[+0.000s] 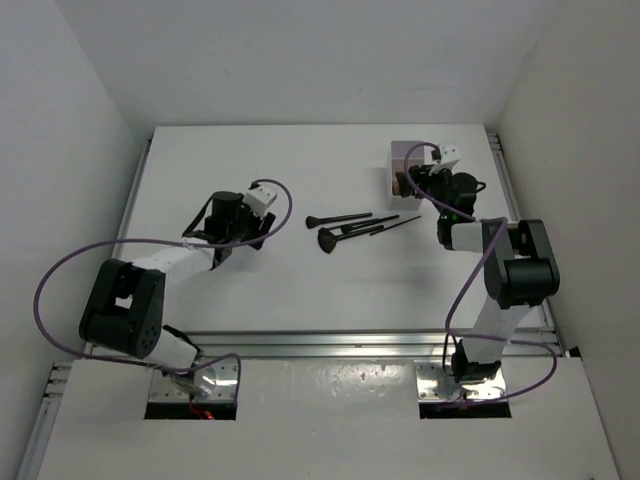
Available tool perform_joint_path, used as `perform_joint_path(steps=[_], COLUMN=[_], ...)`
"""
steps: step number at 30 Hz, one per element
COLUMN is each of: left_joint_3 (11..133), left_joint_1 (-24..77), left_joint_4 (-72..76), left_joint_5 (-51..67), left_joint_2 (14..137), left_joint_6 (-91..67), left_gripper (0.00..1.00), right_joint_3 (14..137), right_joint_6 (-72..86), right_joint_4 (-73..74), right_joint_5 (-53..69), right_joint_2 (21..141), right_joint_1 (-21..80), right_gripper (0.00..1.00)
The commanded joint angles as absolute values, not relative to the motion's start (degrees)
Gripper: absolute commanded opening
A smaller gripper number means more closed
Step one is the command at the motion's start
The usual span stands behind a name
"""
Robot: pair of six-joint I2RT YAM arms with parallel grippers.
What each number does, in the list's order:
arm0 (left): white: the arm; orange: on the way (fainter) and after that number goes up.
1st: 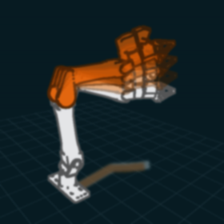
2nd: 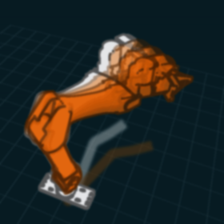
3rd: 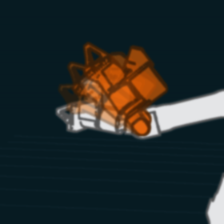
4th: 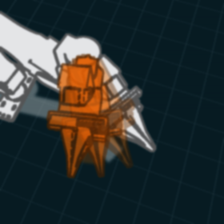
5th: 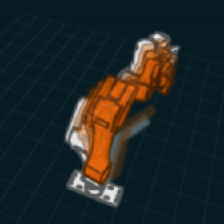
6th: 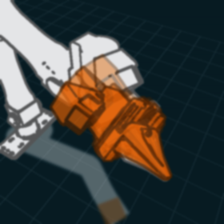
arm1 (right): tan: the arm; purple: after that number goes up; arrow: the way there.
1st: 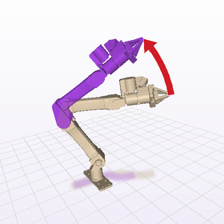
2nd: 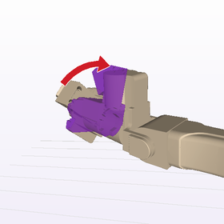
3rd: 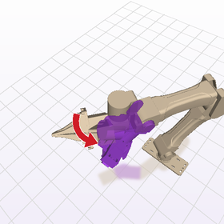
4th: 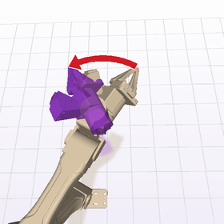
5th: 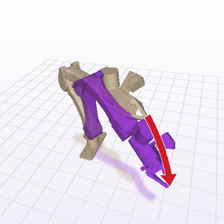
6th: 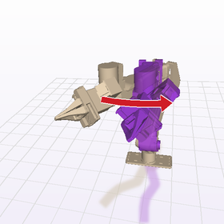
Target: Organize the makeup
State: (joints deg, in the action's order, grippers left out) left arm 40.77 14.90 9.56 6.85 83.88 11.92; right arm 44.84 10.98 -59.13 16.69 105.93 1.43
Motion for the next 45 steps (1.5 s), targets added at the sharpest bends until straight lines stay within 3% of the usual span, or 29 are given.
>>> perform_joint_path(steps=[1,5,6,8,9,12,14,20,28,34,45], left_joint_3=[46.6,50.9,52.3,53.7,54.8,56.7,57.3,56.9,48.7,45.4,43.5], left_joint_1=[14.4,16.2,16.9,17.6,17.6,17.6,17.1,9.9,-0.6,-1.4,-1.4], left_joint_4=[5.9,3.3,3.3,1.9,1.9,-0.5,-3.1,-10.1,-11.5,-9.8,-7.1], left_joint_5=[11.6,12.5,11.8,10.6,9.2,5.1,4.0,6.2,7.6,8.3,8.3], left_joint_2=[85.9,87.8,88.5,89.1,89.1,89.6,89.6,86.1,80.7,78.8,78.8], left_joint_6=[16.1,17.9,17.9,15.8,14.6,8.7,4.2,-8.6,-8.2,-6.4,-9.7], left_gripper=[0.65,0.60,0.60,0.59,0.57,0.49,0.41,0.34,0.34,0.47,0.51], right_joint_3=[46.3,48.3,49.2,54.1,58.8,70.6,76.4,80.7,90.4,89.0,89.7], right_joint_6=[6.6,4.8,1.2,-12.0,-15.7,-33.2,-40.5,-42.4,-47.7,-48.3,-48.7], right_joint_4=[-51.2,-39.5,-36.1,-15.8,-10.0,23.3,31.8,31.2,41.3,41.2,38.3], right_joint_5=[18.4,23.6,25.7,32.1,37.2,40.2,38.9,31.4,24.1,20.3,14.9], right_joint_2=[99.6,95.4,93.6,93.1,93.9,98.2,102.0,108.1,118.5,120.0,123.7], right_joint_1=[2.5,2.5,2.6,4.3,5.0,9.9,14.2,21.9,27.0,27.8,28.3], right_gripper=[0.77,0.80,0.76,0.73,0.67,0.59,0.58,0.63,0.57,0.55,0.54])
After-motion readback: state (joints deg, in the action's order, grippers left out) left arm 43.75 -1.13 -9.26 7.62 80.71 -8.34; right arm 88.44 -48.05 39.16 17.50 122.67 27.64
